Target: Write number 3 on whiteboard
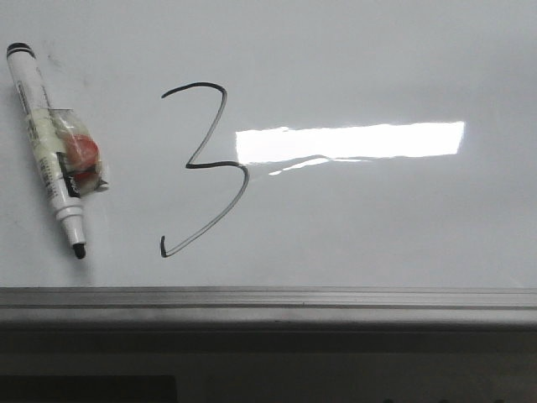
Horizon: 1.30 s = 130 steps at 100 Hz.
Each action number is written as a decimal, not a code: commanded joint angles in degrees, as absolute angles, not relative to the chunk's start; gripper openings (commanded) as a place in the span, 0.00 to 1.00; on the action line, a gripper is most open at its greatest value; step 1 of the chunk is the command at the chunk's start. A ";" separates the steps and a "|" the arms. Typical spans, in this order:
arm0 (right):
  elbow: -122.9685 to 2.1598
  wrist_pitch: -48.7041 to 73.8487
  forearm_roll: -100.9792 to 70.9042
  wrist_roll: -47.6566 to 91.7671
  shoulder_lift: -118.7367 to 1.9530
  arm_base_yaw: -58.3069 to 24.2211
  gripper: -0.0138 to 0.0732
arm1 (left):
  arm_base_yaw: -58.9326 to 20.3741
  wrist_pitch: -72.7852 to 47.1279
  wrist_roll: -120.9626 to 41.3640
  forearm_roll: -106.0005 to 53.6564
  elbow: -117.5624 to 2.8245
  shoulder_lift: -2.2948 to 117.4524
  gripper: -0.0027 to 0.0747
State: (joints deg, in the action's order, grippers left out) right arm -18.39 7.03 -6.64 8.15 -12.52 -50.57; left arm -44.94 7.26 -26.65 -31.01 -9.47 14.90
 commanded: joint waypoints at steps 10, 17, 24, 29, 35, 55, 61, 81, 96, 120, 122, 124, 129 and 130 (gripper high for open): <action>-7.95 0.00 -5.97 8.37 -1.58 -50.12 0.09 | -44.85 10.25 -27.96 -30.36 -10.33 14.91 0.01; -5.45 -1.08 -5.97 8.37 1.29 -50.12 0.09 | -44.85 10.25 -27.85 -30.88 -10.33 14.91 0.01; -4.13 -3.06 -5.97 8.37 1.25 -50.23 0.08 | -44.85 10.25 -27.85 -30.88 -10.33 14.91 0.01; -3.94 -2.75 -5.97 8.37 0.99 -50.23 0.08 | -44.85 10.25 -27.85 -30.88 -10.33 14.91 0.01; -3.94 -1.49 -5.97 8.37 0.99 -50.23 0.08 | -44.85 10.25 -27.85 -30.88 -10.33 14.91 0.01; -3.94 -1.28 -5.97 8.37 0.99 -50.23 0.08 | -44.85 10.25 -27.85 -30.88 -10.33 14.91 0.01; -3.94 -1.28 -5.97 8.37 0.99 -50.23 0.08 | -44.85 10.25 -27.85 -30.88 -10.33 14.91 0.01; -3.94 -1.28 -5.97 8.37 0.99 -50.23 0.08 | -44.85 10.46 -27.67 -31.04 -10.33 14.91 0.01; -3.94 -1.38 -5.97 8.37 0.99 -50.23 0.08 | -44.42 31.31 -25.18 -44.37 -9.96 14.91 0.01; -3.94 -1.38 -5.97 8.37 0.99 -50.23 0.08 | -41.79 34.85 -25.18 -20.98 -9.96 14.91 0.01; -3.94 -1.38 -5.97 8.37 0.99 -50.23 0.08 | -41.22 34.59 -25.18 -19.25 -9.96 14.91 0.01; -3.94 -1.38 -5.97 8.37 0.99 -50.23 0.08 | -40.62 34.48 -25.18 -17.83 -9.96 14.91 0.01; -3.94 -1.38 -5.97 8.37 0.99 -50.23 0.08 | -38.95 34.34 -25.18 -17.15 -9.96 14.91 0.01; -3.94 -1.38 -5.97 8.37 0.99 -50.23 0.08 | -38.39 34.33 -25.18 -17.15 -9.96 14.91 0.01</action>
State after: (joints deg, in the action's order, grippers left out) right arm -2.60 3.28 -6.56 8.15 0.57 -50.57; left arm -40.85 31.26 -25.76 -22.45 -8.39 14.48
